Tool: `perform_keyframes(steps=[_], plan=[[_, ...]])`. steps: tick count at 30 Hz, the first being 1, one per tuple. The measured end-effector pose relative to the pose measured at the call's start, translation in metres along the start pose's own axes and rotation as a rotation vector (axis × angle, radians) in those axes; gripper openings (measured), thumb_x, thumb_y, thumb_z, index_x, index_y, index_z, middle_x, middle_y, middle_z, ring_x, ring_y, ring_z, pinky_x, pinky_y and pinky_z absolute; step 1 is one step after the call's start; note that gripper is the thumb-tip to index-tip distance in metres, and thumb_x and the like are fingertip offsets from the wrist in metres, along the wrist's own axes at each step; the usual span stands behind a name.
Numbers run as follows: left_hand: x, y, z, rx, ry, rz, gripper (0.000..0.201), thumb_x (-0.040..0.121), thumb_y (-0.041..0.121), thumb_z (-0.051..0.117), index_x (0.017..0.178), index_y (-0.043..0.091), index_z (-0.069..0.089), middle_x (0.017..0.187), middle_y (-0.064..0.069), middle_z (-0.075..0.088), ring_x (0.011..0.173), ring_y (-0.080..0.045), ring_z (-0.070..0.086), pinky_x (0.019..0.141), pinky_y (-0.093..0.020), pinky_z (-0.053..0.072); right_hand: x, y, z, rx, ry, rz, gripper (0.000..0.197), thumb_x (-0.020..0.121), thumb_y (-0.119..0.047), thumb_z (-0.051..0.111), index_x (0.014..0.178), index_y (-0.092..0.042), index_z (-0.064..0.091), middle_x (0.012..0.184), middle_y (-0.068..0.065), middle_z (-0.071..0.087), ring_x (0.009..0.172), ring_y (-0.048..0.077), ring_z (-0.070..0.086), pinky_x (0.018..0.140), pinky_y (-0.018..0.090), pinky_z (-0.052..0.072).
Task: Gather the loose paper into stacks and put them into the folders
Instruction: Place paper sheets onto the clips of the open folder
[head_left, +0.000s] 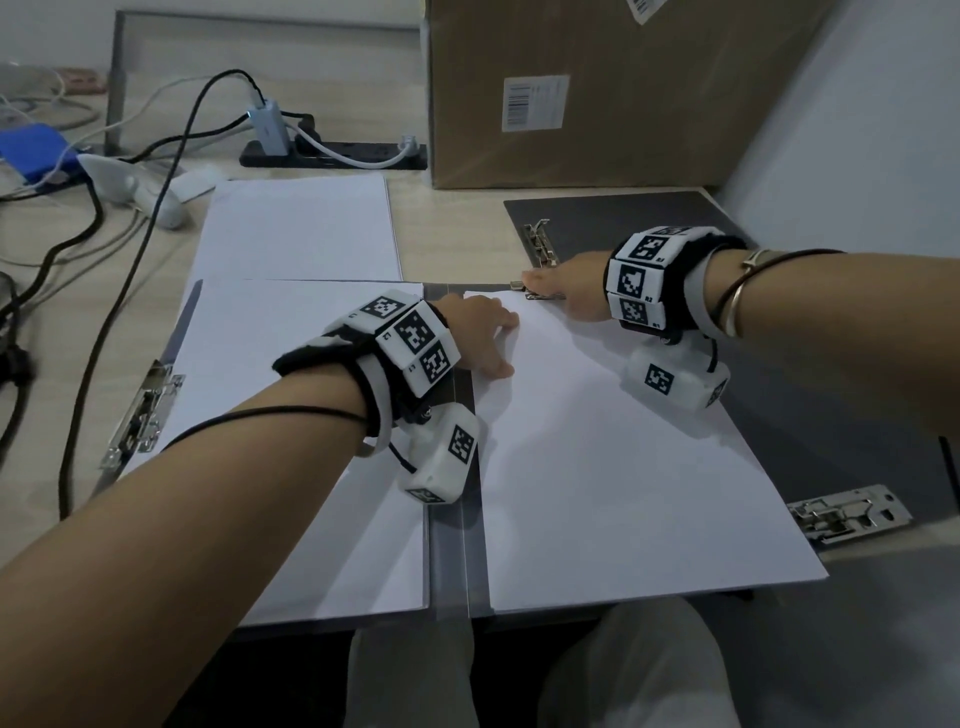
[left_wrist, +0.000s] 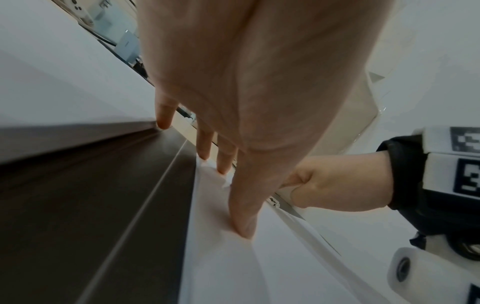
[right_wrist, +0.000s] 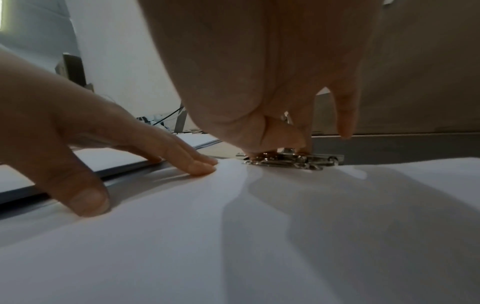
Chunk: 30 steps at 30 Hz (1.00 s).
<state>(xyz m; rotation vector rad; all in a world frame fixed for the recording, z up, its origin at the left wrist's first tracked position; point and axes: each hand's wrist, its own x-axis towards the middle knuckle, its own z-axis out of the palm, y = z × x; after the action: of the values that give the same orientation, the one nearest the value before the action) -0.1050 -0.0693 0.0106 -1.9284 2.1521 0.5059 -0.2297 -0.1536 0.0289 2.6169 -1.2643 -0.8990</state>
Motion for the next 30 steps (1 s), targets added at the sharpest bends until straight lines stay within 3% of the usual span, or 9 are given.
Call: perform_keyframes(steps=[5,7,12,15,18,22,24,26,30], plan=[[-0.003,0.003,-0.001,-0.023,0.005,-0.009,0.063,0.096,0.038,0.050,0.149,0.013,0.027,0.152,-0.007,0.031,0.140,-0.025,0.029,0.112,-0.035,0.025,0.009,-0.002,-0.003,0.010,-0.038,0.014,0.057,0.099,-0.006,0.026,0.152,-0.011,0.005,0.155,0.010,0.027,0.137,0.032,0.035,0.109,0.033,0.031],[-0.005,0.004,-0.001,-0.031,0.017,-0.012,0.063,0.096,0.037,0.050,0.149,0.013,0.027,0.152,-0.007,0.031,0.140,-0.025,0.030,0.110,-0.033,0.026,0.008,0.001,-0.003,0.087,-0.031,0.006,0.060,0.098,-0.003,0.027,0.153,-0.018,0.007,0.153,0.009,0.031,0.134,0.032,0.039,0.110,0.034,0.033],[-0.006,0.004,-0.001,-0.060,0.008,-0.027,0.063,0.096,0.037,0.051,0.150,0.014,0.026,0.154,-0.006,0.029,0.141,-0.023,0.029,0.110,-0.034,0.027,0.005,0.004,-0.012,0.201,-0.039,0.038,0.050,0.100,-0.010,0.028,0.149,-0.021,0.027,0.141,0.014,0.046,0.114,0.028,0.051,0.087,0.029,0.039],[-0.004,0.004,-0.002,-0.081,-0.007,-0.024,0.065,0.096,0.036,0.052,0.150,0.012,0.025,0.155,-0.006,0.027,0.142,-0.023,0.027,0.112,-0.034,0.025,0.003,0.004,-0.014,0.267,-0.051,0.047,0.069,0.091,0.004,0.035,0.151,-0.025,0.018,0.149,0.011,0.038,0.130,0.029,0.042,0.104,0.032,0.035],[-0.001,-0.003,-0.002,-0.205,-0.011,-0.043,0.068,0.093,0.035,0.057,0.150,0.016,0.027,0.156,-0.003,0.027,0.143,-0.021,0.027,0.111,-0.029,0.024,-0.006,0.014,-0.018,0.442,0.057,0.066,0.069,0.089,0.003,0.042,0.151,-0.017,0.020,0.155,0.007,0.027,0.141,0.025,0.029,0.113,0.033,0.026],[-0.002,-0.016,0.000,-0.654,0.280,-0.115,0.042,0.089,0.014,0.063,0.131,0.012,0.058,0.135,-0.007,0.056,0.124,-0.022,0.051,0.089,-0.016,0.034,-0.044,0.037,-0.018,0.687,0.229,0.124,0.043,0.089,-0.008,0.053,0.131,-0.019,0.056,0.138,0.002,0.053,0.129,0.020,0.046,0.108,0.030,0.034],[-0.013,-0.022,0.000,-0.899,0.482,-0.163,0.032,0.089,-0.001,0.055,0.119,0.005,0.066,0.124,-0.012,0.063,0.112,-0.024,0.058,0.079,-0.014,0.043,-0.067,0.050,-0.007,0.812,0.267,0.191,0.032,0.090,-0.010,0.055,0.121,-0.015,0.063,0.109,0.003,0.066,0.103,0.018,0.059,0.087,0.027,0.047],[-0.030,-0.031,0.000,-1.015,0.589,-0.209,0.033,0.088,-0.008,0.048,0.114,0.001,0.067,0.121,-0.014,0.064,0.112,-0.024,0.058,0.080,-0.016,0.045,-0.089,0.061,0.015,0.886,0.238,0.275,0.028,0.090,-0.010,0.055,0.116,-0.009,0.064,0.078,-0.002,0.060,0.071,0.014,0.056,0.060,0.022,0.044],[-0.068,-0.056,0.017,-0.961,0.617,-0.379,0.033,0.087,-0.008,0.050,0.115,-0.001,0.065,0.117,-0.016,0.063,0.115,-0.029,0.056,0.087,-0.025,0.041,-0.124,0.067,0.069,0.967,0.124,0.392,0.028,0.083,-0.014,0.062,0.111,-0.012,0.063,0.094,0.005,0.062,0.082,0.023,0.059,0.069,0.028,0.049]])
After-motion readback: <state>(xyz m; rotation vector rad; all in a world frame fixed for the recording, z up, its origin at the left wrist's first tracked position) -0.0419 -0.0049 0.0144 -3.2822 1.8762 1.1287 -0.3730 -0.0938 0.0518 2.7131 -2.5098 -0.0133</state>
